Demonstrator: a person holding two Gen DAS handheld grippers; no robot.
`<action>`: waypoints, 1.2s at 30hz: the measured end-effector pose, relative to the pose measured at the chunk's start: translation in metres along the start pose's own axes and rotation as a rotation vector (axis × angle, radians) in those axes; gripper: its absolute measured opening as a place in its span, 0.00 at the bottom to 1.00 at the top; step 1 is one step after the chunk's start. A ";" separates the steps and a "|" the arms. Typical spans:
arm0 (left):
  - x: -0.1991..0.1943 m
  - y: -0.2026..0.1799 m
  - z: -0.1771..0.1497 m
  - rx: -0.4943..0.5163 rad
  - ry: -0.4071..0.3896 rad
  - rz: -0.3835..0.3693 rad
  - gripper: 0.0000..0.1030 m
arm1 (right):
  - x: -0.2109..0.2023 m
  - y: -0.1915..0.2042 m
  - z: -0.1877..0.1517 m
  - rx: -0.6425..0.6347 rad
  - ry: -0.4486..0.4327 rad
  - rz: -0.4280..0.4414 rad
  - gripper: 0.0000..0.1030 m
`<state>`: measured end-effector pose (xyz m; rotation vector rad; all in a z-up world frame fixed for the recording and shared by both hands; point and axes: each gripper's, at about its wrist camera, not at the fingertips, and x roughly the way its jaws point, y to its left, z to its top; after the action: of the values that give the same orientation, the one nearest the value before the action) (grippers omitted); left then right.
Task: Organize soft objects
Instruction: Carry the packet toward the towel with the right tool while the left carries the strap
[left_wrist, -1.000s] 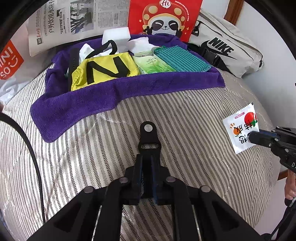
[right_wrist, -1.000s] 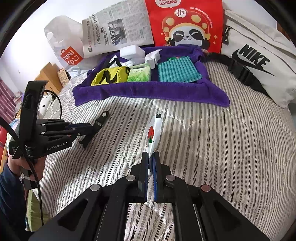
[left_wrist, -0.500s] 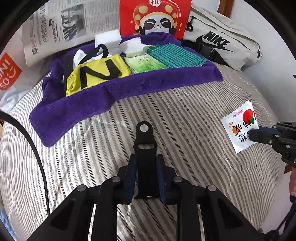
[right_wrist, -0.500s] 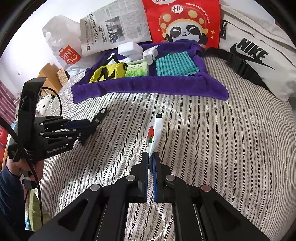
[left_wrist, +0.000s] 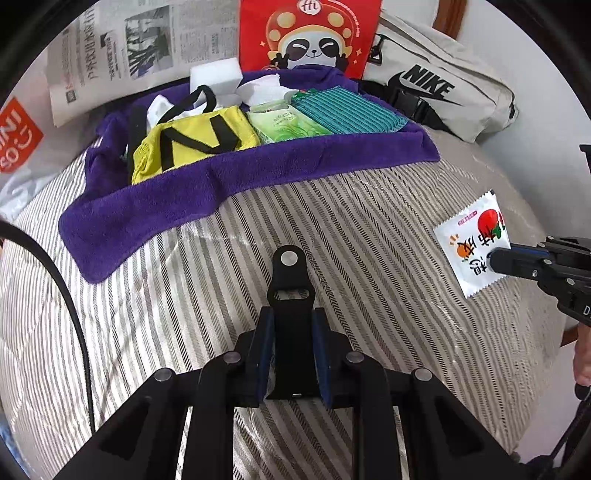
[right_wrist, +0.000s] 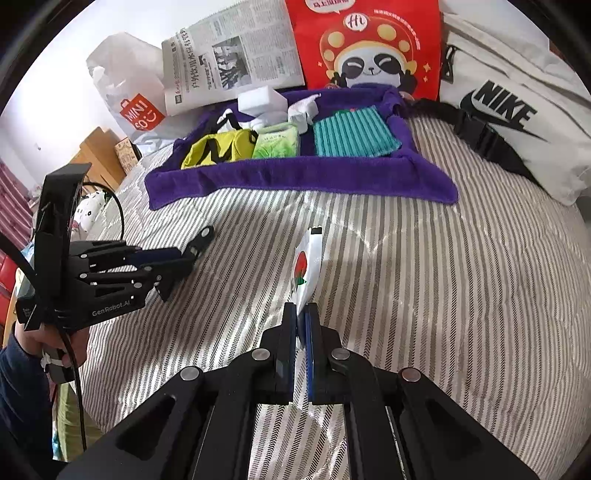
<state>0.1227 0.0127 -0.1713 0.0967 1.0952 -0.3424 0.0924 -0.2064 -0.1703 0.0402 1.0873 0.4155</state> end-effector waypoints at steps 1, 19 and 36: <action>-0.002 0.000 -0.001 0.001 -0.003 0.002 0.19 | -0.002 0.001 0.001 -0.004 -0.005 -0.003 0.04; -0.035 0.027 0.007 -0.063 -0.060 -0.007 0.19 | -0.006 0.011 0.023 -0.046 -0.028 -0.012 0.04; -0.055 0.049 0.066 -0.059 -0.135 -0.011 0.19 | 0.003 0.017 0.084 -0.065 -0.085 -0.019 0.04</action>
<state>0.1718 0.0554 -0.0973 0.0153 0.9714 -0.3217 0.1607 -0.1759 -0.1293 -0.0100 0.9887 0.4282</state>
